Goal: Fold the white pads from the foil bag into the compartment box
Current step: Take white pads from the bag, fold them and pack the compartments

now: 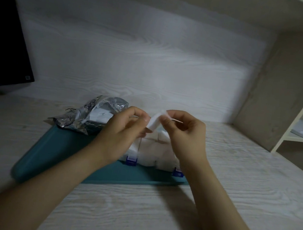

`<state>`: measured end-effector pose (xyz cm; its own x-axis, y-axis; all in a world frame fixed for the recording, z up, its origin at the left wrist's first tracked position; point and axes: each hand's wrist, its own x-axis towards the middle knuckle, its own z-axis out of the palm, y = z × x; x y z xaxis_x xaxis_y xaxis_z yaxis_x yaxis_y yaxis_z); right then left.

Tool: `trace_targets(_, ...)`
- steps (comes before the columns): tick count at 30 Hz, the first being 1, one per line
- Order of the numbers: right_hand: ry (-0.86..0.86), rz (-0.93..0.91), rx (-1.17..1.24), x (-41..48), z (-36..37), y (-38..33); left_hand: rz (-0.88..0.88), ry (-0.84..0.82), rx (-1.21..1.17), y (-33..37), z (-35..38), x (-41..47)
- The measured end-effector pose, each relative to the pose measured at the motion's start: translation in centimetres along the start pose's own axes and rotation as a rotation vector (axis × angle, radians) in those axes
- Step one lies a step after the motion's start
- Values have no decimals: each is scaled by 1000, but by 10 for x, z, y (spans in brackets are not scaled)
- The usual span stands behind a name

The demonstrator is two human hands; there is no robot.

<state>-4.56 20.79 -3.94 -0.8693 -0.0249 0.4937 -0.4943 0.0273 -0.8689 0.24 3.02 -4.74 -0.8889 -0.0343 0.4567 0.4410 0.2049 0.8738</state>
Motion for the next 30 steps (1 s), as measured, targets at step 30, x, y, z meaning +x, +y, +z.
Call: trace_targets(30, -230, -110, -1051, -9, -65, -9, 339, -85, 520, -10, 31, -16)
